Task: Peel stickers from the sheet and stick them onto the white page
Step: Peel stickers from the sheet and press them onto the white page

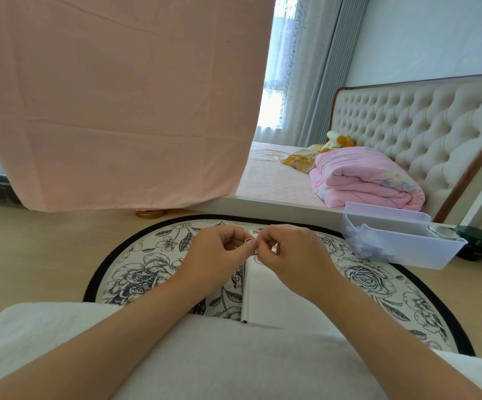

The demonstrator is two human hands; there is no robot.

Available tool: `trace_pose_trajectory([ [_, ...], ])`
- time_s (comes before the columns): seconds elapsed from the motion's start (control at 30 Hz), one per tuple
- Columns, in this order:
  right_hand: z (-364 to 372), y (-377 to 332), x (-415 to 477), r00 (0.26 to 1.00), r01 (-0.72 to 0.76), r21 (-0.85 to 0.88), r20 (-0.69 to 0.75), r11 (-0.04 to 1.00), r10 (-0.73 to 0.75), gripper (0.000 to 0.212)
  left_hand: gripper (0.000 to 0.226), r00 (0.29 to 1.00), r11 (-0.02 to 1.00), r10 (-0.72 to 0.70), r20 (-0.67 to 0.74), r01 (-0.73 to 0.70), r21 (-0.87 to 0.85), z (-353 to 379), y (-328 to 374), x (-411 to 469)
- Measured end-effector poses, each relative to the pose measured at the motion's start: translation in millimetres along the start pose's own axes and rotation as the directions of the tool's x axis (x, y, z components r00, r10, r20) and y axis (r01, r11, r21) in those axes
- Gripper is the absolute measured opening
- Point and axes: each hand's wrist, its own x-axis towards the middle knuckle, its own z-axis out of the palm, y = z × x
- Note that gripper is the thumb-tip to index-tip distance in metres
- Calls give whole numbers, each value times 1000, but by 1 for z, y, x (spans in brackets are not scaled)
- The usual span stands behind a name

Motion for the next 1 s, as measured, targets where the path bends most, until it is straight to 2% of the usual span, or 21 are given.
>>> trace_pose_trajectory([
  [0.13,4,0,-1,990,69,-107,-116,992,-81,13,5,1000,1000,5,-6,-5,23,0,-2,0],
  [0.23,5,-1,-1,989,51,-103,-134,993,-65,17,7,1000,1000,-1,-14,2,21,0,-1,0],
  [0.4,8,1,0,995,-98,157,-11,983,101,16,9,998,998,-59,-2,59,20,0,-1,1],
  [0.57,10,3,1,988,-143,291,95,946,120,21,17,998,995,-31,48,27,92,1,-3,0],
  [0.73,-4,2,4,949,-309,552,238,775,208,18,14,994,996,-84,75,83,13,-5,-2,2],
  [0.83,-7,2,4,943,-327,586,248,742,221,15,13,993,996,-84,88,83,20,-5,-1,2],
  [1.0,-8,1,4,954,-294,553,220,780,203,16,14,992,995,-93,87,91,31,-5,0,1],
])
